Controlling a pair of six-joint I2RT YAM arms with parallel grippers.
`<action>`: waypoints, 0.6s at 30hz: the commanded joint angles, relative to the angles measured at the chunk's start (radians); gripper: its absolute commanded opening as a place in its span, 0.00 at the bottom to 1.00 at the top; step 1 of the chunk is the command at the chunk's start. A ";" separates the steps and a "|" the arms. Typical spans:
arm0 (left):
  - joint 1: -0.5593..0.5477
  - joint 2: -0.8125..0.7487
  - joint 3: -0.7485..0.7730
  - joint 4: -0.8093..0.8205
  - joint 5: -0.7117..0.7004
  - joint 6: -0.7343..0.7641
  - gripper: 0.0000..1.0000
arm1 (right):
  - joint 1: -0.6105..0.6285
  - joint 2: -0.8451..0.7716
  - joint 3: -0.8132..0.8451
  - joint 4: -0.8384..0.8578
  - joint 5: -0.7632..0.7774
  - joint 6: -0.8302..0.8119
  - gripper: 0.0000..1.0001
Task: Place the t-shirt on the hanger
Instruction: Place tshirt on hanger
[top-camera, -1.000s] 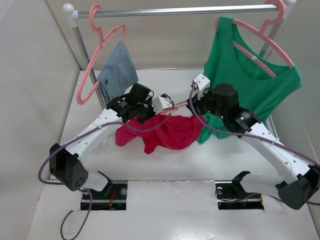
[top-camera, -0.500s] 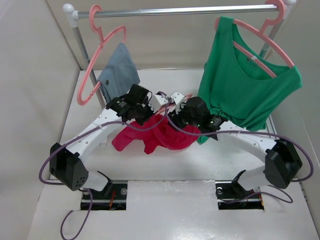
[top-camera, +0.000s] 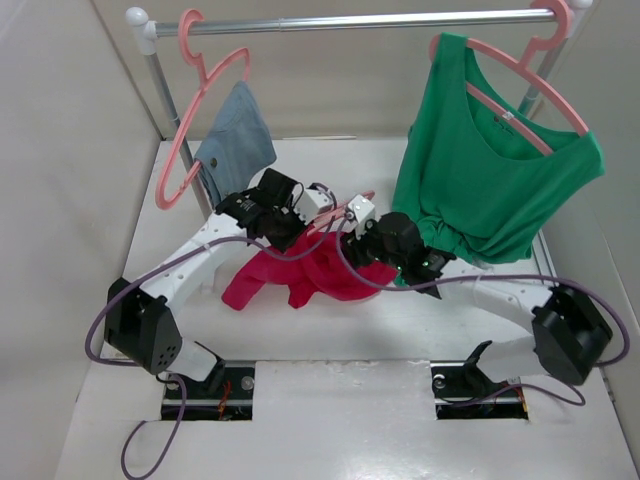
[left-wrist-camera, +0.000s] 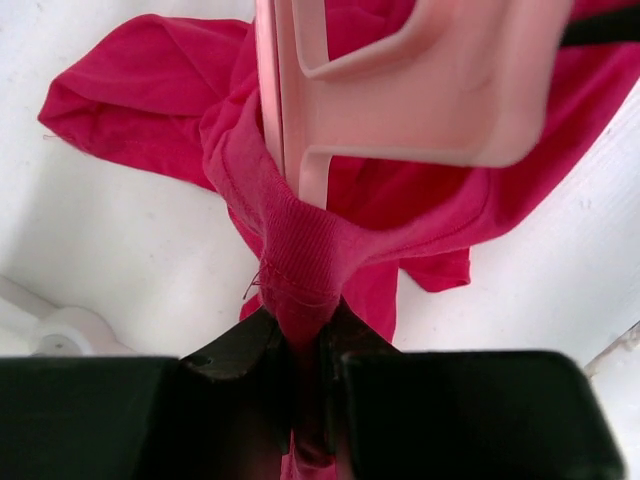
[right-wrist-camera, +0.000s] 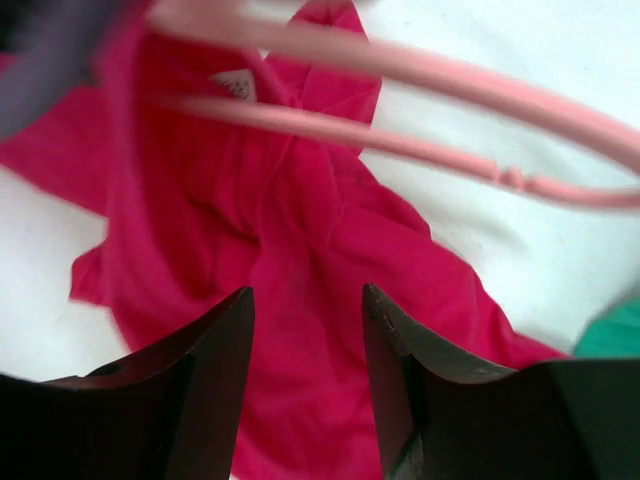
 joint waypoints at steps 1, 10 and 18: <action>0.035 -0.003 0.033 0.068 0.052 -0.068 0.00 | 0.035 -0.152 -0.050 0.069 0.060 -0.013 0.53; 0.047 -0.003 0.033 0.078 0.082 -0.100 0.00 | 0.045 -0.179 -0.118 0.079 0.069 0.029 0.60; 0.067 0.028 0.080 0.067 0.141 -0.144 0.00 | 0.045 0.076 0.026 0.079 0.009 0.020 0.69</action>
